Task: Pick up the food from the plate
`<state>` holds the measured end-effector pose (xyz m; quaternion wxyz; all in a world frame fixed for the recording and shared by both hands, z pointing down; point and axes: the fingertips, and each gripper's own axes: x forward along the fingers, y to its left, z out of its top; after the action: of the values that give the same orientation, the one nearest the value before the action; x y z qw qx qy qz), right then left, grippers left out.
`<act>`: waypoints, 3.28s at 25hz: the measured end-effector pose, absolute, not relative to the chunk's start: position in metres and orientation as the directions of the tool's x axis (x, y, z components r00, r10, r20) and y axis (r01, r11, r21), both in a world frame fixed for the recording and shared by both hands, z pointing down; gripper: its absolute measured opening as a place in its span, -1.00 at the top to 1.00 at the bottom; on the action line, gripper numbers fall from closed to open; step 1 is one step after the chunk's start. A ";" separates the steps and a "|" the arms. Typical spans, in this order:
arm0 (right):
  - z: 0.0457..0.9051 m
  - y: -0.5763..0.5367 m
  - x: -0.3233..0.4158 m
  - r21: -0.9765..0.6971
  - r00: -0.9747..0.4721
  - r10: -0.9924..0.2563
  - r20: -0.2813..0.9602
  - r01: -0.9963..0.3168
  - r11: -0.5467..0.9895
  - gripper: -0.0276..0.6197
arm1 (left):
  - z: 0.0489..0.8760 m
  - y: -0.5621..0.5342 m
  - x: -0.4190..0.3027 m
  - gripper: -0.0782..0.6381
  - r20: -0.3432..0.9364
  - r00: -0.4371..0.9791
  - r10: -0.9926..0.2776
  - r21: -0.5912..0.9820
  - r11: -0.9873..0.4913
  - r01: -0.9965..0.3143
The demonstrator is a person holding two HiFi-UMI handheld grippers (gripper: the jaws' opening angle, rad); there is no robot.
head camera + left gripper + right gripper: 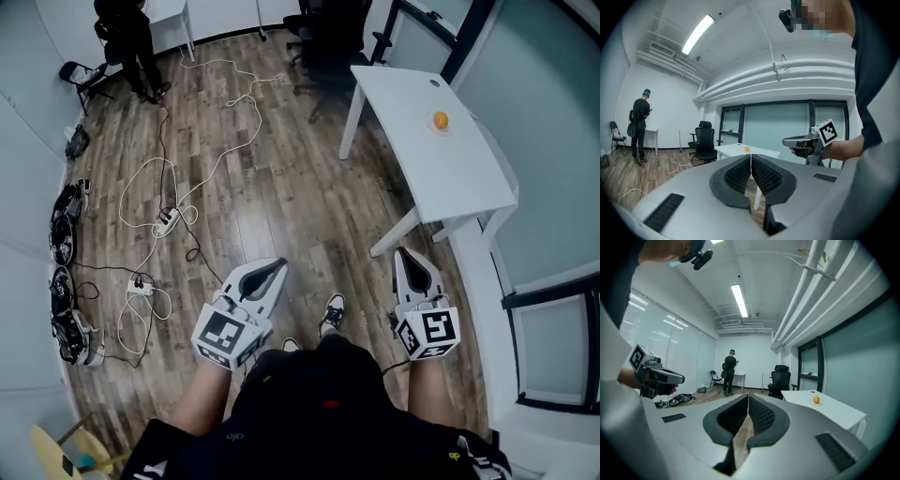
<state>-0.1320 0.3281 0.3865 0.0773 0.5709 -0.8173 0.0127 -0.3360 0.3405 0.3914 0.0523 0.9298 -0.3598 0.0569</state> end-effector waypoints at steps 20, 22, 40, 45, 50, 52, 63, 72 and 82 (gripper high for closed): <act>0.378 0.117 0.038 0.007 -0.304 -0.947 0.099 -0.952 0.306 0.84 | 0.364 0.125 -0.166 0.72 0.171 0.756 -0.632 -0.008 -0.768 -0.640; 0.383 0.101 0.057 -0.019 -0.301 -0.948 0.105 -0.954 0.300 0.84 | 0.362 0.109 -0.149 0.72 0.172 0.754 -0.634 -0.012 -0.766 -0.642; 0.431 -0.025 0.136 -0.027 -0.196 -0.962 0.189 -0.981 0.194 0.84 | 0.398 -0.046 -0.079 0.72 0.197 0.788 -0.584 0.047 -0.797 -0.602; 0.424 -0.083 0.145 -0.007 -0.112 -0.973 0.204 -0.994 0.113 0.84 | 0.398 -0.122 -0.062 0.72 0.192 0.843 -0.503 0.055 -0.852 -0.521; 0.417 -0.151 0.157 -0.005 -0.001 -0.977 0.215 -1.000 0.000 0.84 | 0.400 -0.193 -0.048 0.72 0.217 0.891 -0.399 0.015 -0.911 -0.412; 0.415 -0.175 0.159 -0.016 0.041 -0.974 0.222 -0.999 -0.046 0.84 | 0.401 -0.224 -0.049 0.72 0.214 0.902 -0.374 0.013 -0.923 -0.386; 0.416 -0.259 0.158 0.043 0.132 -0.954 0.269 -0.991 -0.125 0.84 | 0.414 -0.330 -0.020 0.72 0.235 0.953 -0.190 0.068 -0.975 -0.211; 0.437 -0.296 0.242 0.020 0.209 -0.938 0.276 -0.977 -0.212 0.83 | 0.422 -0.378 0.061 0.72 0.248 0.960 -0.132 0.053 -0.987 -0.150; 0.465 -0.342 0.360 -0.033 0.204 -0.929 0.308 -0.974 -0.225 0.83 | 0.414 -0.426 0.169 0.72 0.294 0.940 -0.171 0.023 -0.982 -0.186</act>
<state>0.3604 -0.3415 0.4649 0.0841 0.7713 -0.6169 0.1322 0.1693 -0.4255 0.4142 0.0252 0.9847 -0.0906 0.1470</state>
